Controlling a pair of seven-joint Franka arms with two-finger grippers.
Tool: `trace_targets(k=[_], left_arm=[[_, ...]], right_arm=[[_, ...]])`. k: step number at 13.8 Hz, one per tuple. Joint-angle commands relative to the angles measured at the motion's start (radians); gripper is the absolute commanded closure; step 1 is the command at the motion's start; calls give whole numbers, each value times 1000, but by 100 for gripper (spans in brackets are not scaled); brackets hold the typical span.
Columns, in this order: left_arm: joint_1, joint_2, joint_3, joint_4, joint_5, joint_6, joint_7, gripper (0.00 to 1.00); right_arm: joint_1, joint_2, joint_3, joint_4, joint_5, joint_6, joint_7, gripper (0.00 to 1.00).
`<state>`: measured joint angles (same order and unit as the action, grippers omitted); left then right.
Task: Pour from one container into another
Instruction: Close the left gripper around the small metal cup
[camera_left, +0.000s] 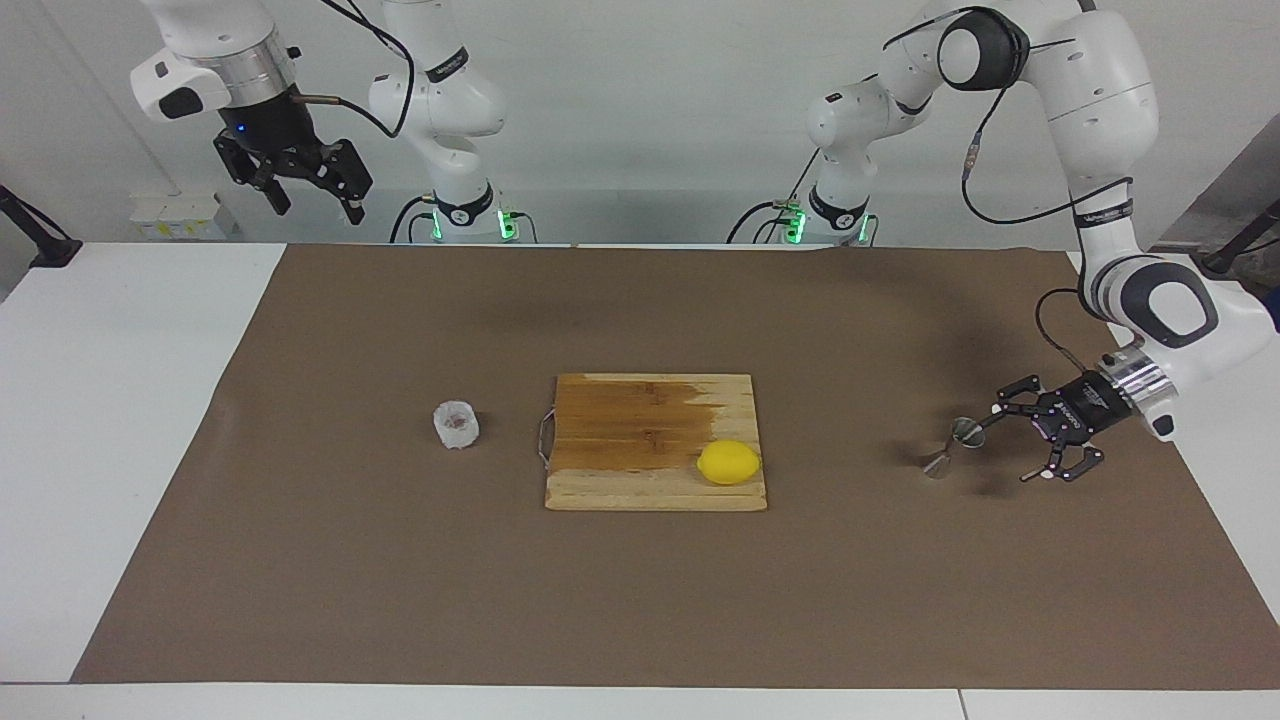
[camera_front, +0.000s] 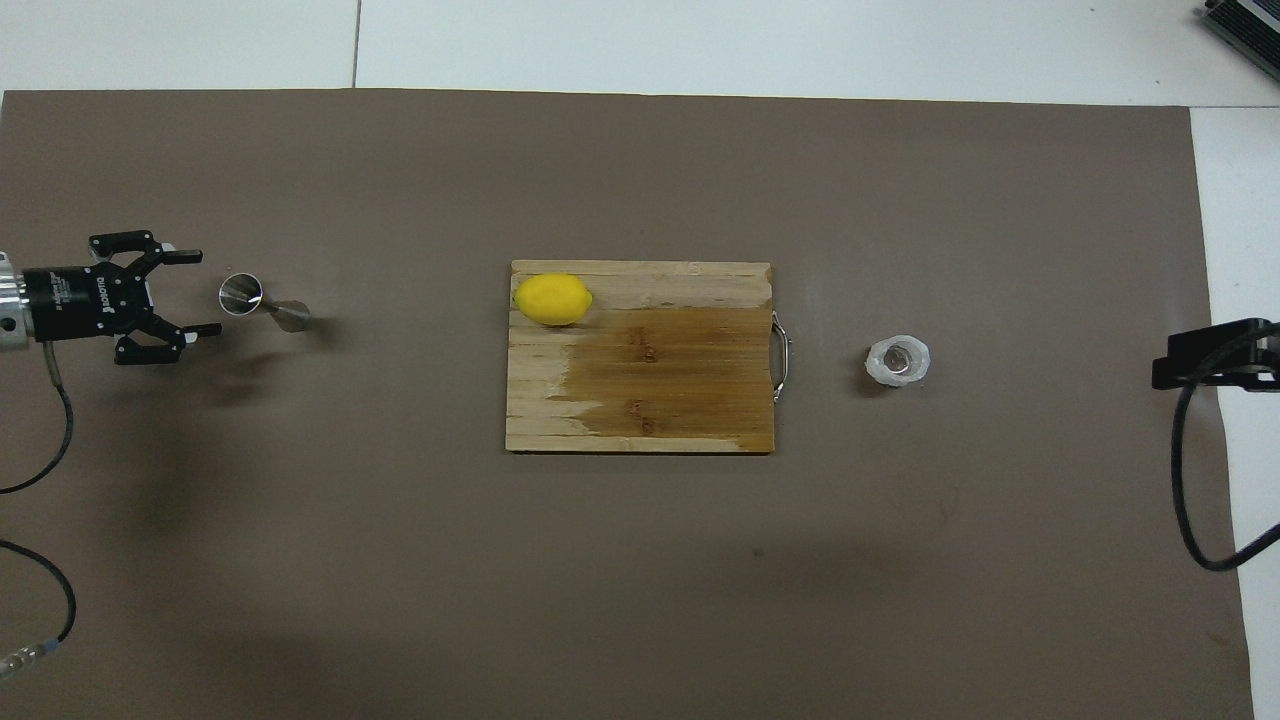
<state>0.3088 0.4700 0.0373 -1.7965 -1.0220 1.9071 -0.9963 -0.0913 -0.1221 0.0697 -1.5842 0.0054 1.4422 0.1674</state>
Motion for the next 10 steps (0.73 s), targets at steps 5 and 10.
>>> trace_targets(k=[5, 10], left_arm=[[-40, -76, -8, -230, -263, 102, 208, 0], [-37, -100, -8, -302, -377, 102, 330, 0]], right_arm=[[-12, -10, 5, -2, 19, -14, 11, 0], [-12, -10, 5, -2, 19, -14, 11, 0]])
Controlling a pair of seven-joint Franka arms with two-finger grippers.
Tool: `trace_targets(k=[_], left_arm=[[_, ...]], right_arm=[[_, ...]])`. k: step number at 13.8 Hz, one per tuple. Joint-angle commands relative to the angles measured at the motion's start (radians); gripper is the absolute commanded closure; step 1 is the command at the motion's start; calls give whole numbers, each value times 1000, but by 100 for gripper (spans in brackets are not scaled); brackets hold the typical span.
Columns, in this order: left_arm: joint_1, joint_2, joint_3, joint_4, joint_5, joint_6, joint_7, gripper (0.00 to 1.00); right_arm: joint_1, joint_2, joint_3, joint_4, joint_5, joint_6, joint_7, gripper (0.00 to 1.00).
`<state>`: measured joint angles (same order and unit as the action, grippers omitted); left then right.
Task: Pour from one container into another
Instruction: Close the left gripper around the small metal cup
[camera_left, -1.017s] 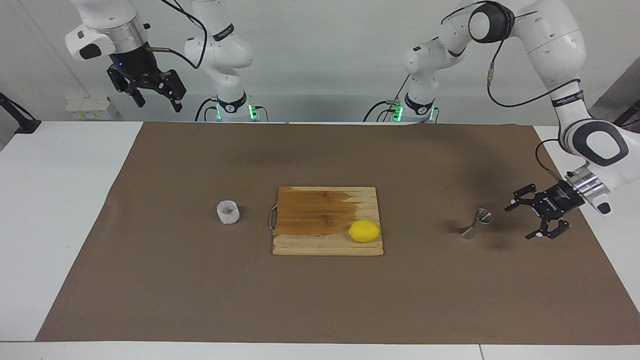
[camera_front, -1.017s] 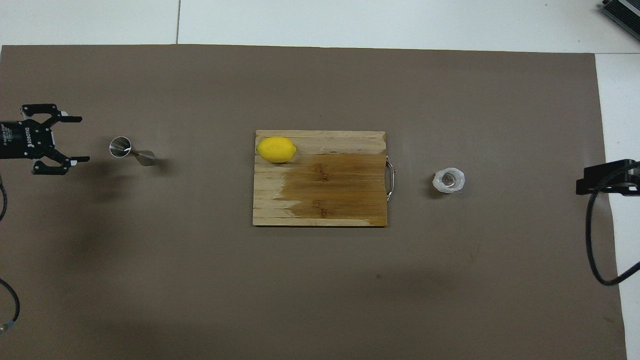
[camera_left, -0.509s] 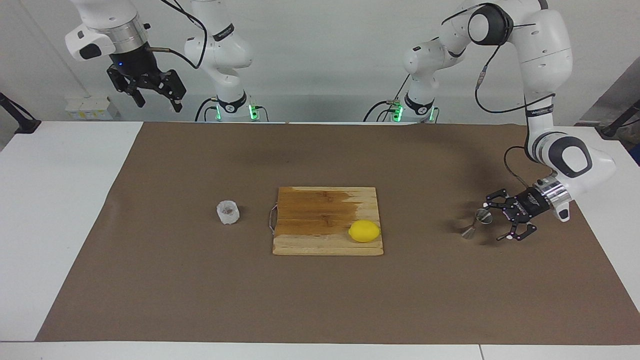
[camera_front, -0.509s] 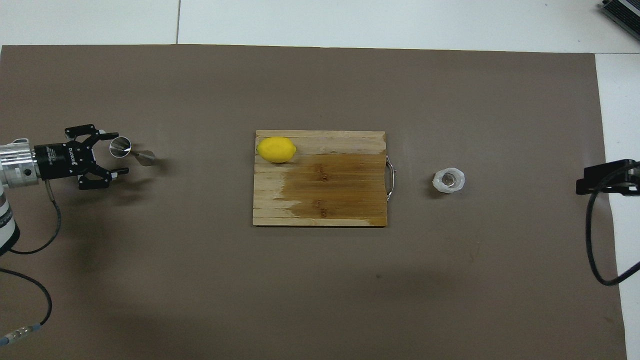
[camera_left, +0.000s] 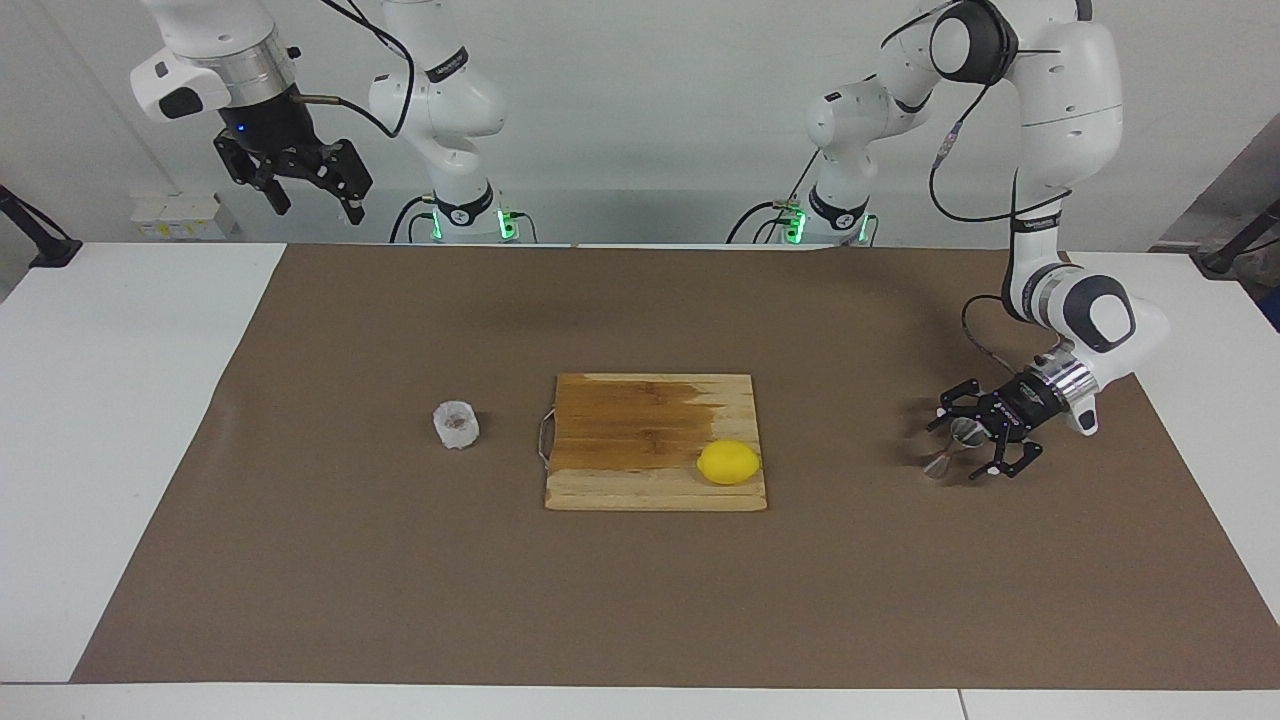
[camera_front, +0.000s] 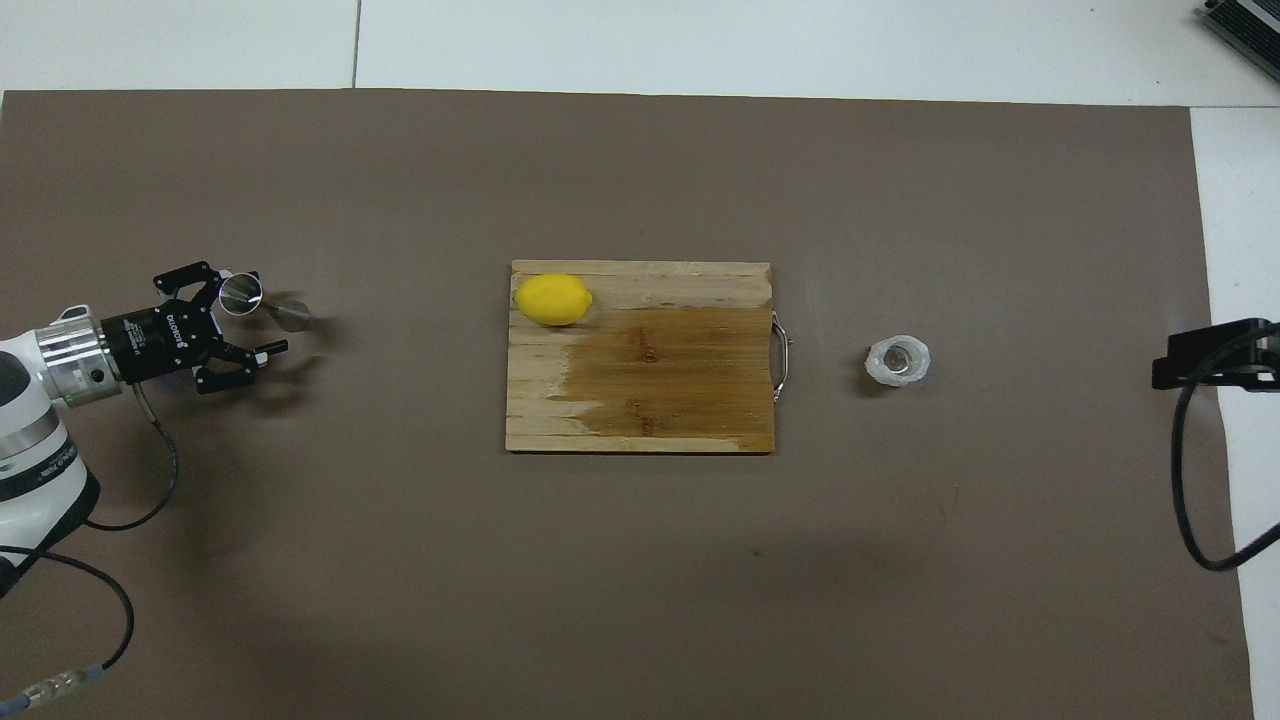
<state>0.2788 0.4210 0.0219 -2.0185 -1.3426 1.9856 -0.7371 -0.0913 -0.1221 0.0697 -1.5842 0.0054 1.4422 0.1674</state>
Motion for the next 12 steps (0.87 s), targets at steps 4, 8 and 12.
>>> trace_targets(k=[4, 8, 12], left_arm=[[3, -56, 7, -89, -107, 16, 90, 36], [25, -60, 7, -88, -162, -1, 91, 100], [51, -96, 12, -89, -165, -100, 110, 100]], right_arm=[[-11, -10, 4, -2, 19, -14, 9, 0], [-11, -11, 4, -2, 19, -14, 9, 0], [-11, -10, 5, -2, 19, -14, 9, 0]])
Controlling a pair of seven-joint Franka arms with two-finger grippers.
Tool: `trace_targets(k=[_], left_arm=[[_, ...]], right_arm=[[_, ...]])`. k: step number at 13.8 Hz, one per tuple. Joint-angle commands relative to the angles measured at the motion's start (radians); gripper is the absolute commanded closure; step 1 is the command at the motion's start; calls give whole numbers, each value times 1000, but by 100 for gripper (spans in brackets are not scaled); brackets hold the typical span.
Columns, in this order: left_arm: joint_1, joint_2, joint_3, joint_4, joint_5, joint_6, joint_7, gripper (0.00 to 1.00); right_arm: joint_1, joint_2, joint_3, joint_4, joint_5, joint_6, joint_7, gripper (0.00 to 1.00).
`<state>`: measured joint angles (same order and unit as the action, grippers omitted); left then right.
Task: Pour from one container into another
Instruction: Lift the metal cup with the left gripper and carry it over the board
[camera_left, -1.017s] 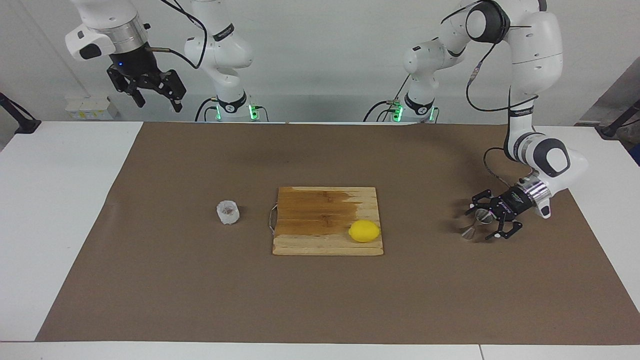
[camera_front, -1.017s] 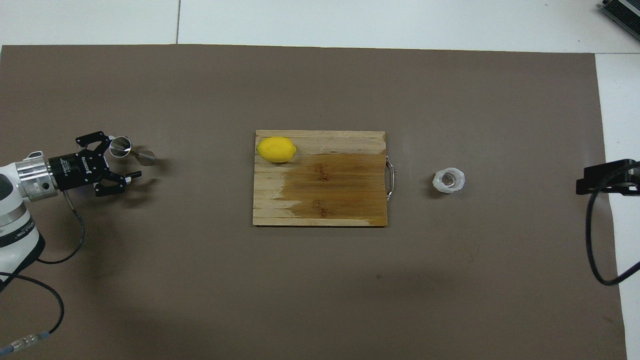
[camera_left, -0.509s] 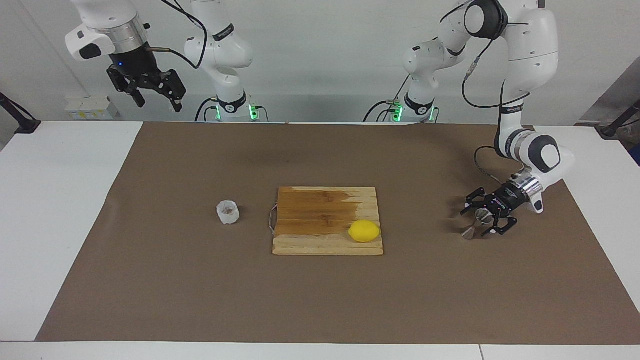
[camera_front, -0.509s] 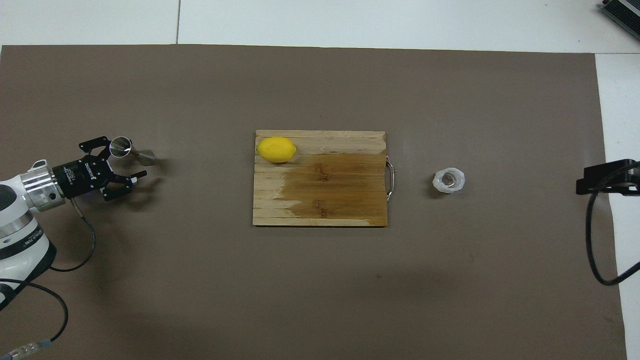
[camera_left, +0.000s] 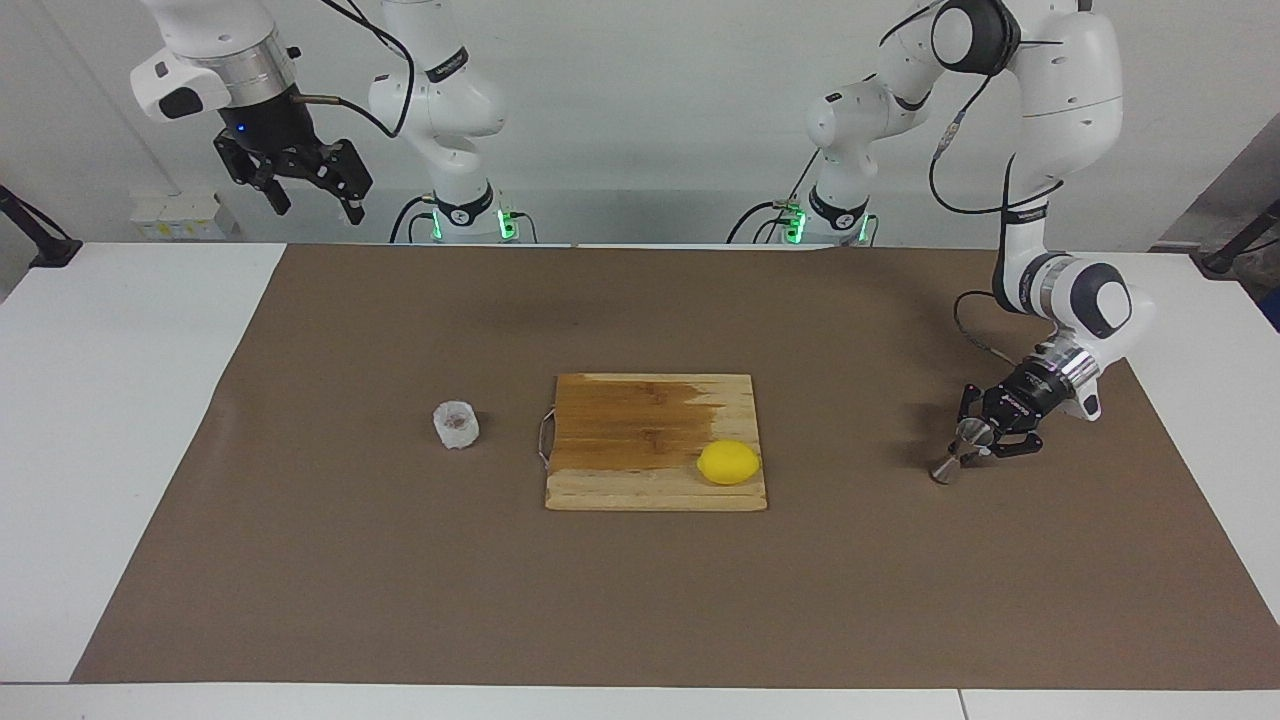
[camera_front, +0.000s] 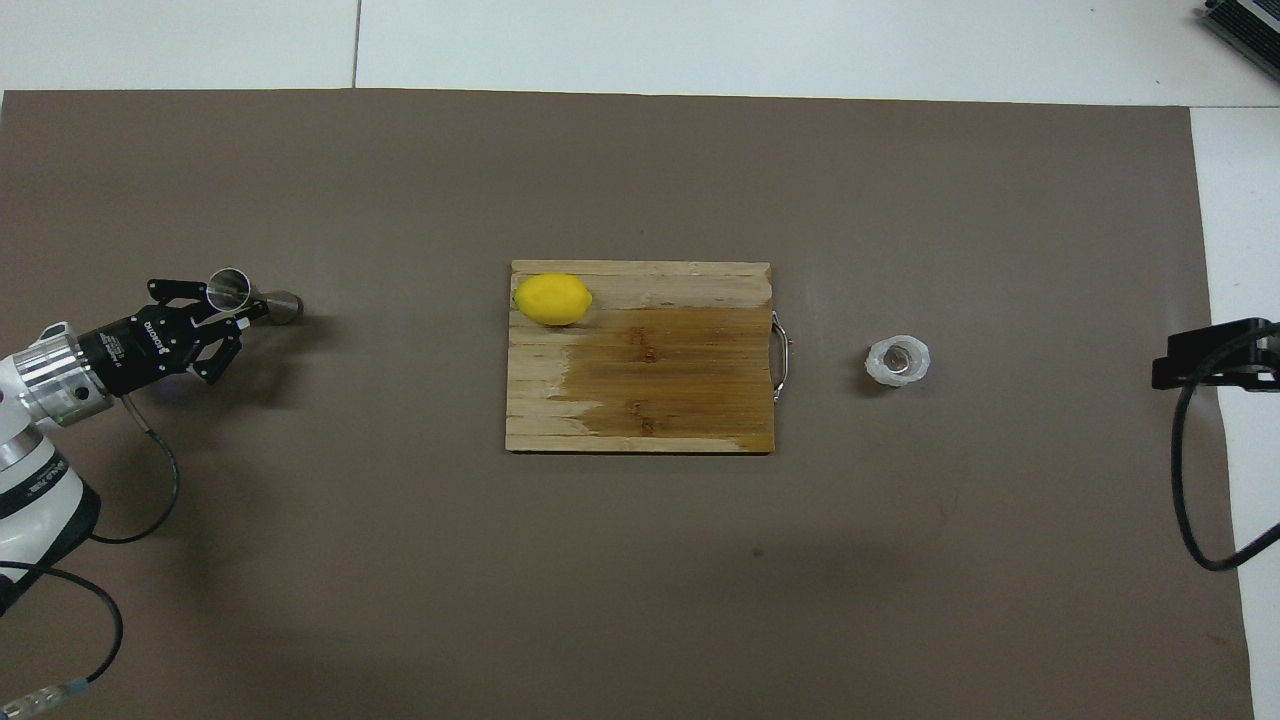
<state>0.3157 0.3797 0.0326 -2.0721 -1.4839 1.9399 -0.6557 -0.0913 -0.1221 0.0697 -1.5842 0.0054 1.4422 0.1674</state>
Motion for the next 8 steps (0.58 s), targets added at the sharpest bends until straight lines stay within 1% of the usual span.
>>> trace_targets(k=[1, 3, 5, 6, 8], left_arm=[[13, -68, 1, -42, -24, -74, 33, 100], [3, -93, 1, -68, -22, -142, 51, 100], [-6, -114, 1, -110, -21, -231, 143, 100], [-15, -126, -2, -135, -21, -243, 168, 100], [-69, -143, -2, -143, -21, -242, 165, 100]], right_arm=[[-11, -10, 5, -2, 19, -14, 9, 0], [-11, -10, 5, -2, 19, -14, 9, 0], [-11, -10, 5, -2, 19, -14, 11, 0], [-11, -11, 5, -2, 19, -14, 11, 0], [-11, -10, 5, -2, 19, -14, 9, 0]])
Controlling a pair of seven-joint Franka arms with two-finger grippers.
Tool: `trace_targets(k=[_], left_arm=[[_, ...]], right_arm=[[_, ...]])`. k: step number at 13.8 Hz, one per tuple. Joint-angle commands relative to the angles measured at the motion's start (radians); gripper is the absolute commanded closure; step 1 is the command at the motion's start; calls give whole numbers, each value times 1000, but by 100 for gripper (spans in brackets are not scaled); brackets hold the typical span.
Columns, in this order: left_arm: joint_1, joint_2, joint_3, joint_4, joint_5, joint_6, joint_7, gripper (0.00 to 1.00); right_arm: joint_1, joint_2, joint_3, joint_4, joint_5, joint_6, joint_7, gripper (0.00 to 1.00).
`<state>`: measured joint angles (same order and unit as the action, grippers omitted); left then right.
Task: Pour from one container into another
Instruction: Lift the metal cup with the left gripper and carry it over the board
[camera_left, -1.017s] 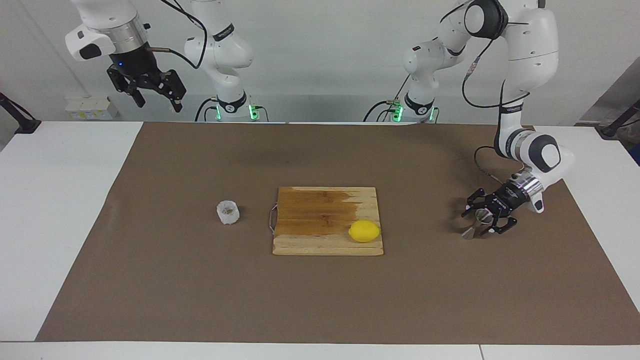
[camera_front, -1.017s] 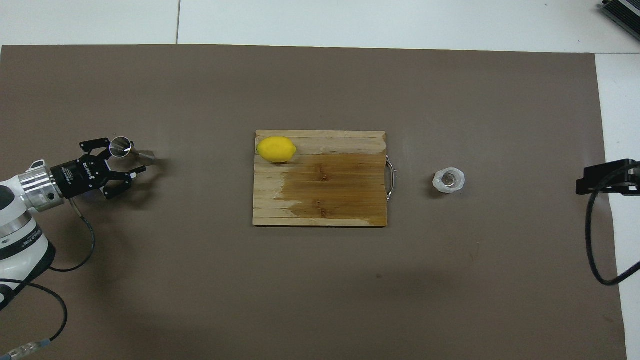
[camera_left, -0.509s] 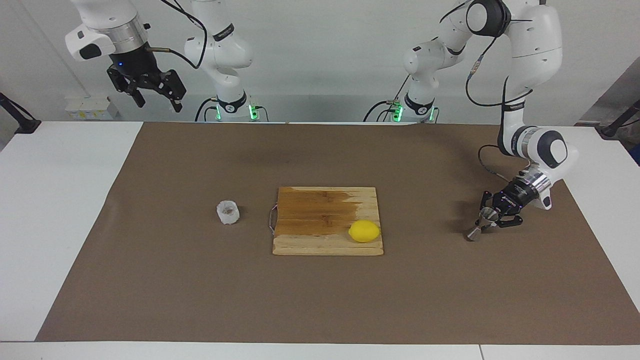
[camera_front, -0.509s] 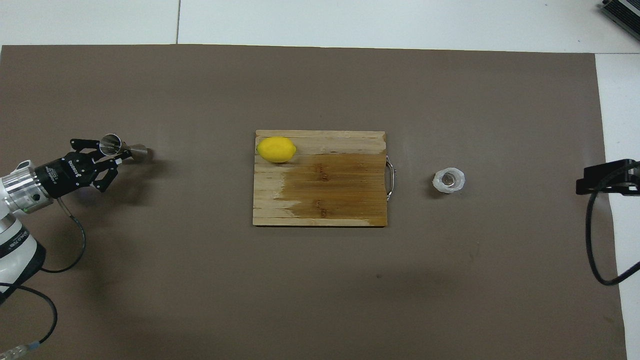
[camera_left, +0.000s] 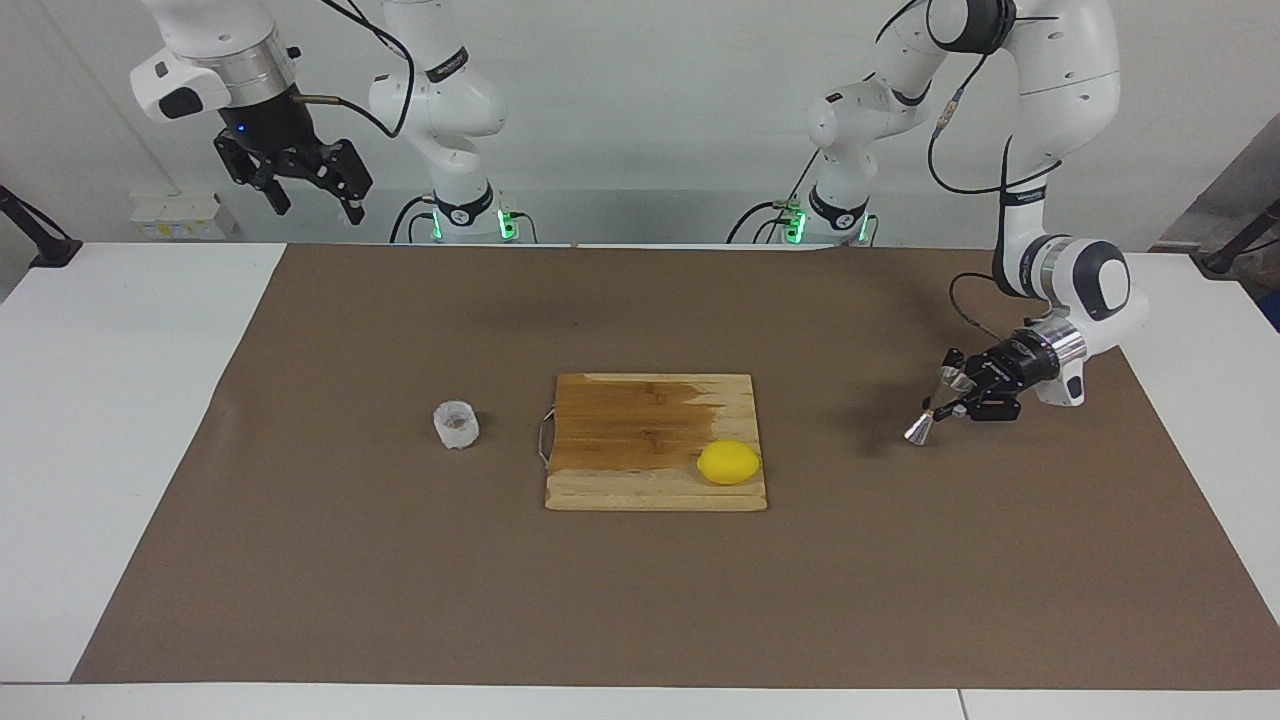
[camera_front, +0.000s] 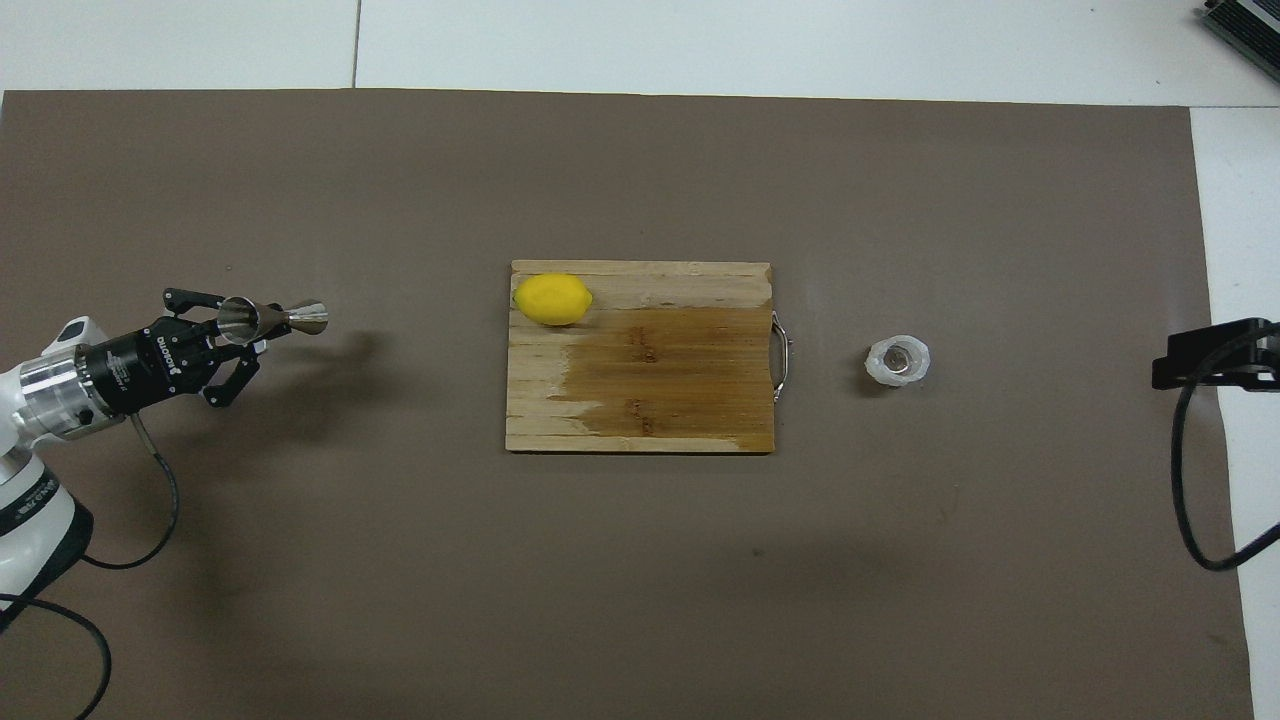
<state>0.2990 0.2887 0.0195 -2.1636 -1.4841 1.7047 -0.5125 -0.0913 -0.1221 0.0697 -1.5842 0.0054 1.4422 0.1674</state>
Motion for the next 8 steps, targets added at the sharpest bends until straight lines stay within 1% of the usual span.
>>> trace_targets(k=[1, 5, 8], left_arm=[[-73, -56, 10, -51, -21, -2, 13, 100], [-159, -91, 10, -62, -24, 35, -17, 100], [-253, -134, 8, -82, -48, 139, -79, 100]], right_arm=[[-11, -11, 5, -2, 19, -14, 11, 0], [-11, -10, 5, -2, 19, -14, 11, 0], [-11, -10, 5, -2, 19, -14, 9, 0]])
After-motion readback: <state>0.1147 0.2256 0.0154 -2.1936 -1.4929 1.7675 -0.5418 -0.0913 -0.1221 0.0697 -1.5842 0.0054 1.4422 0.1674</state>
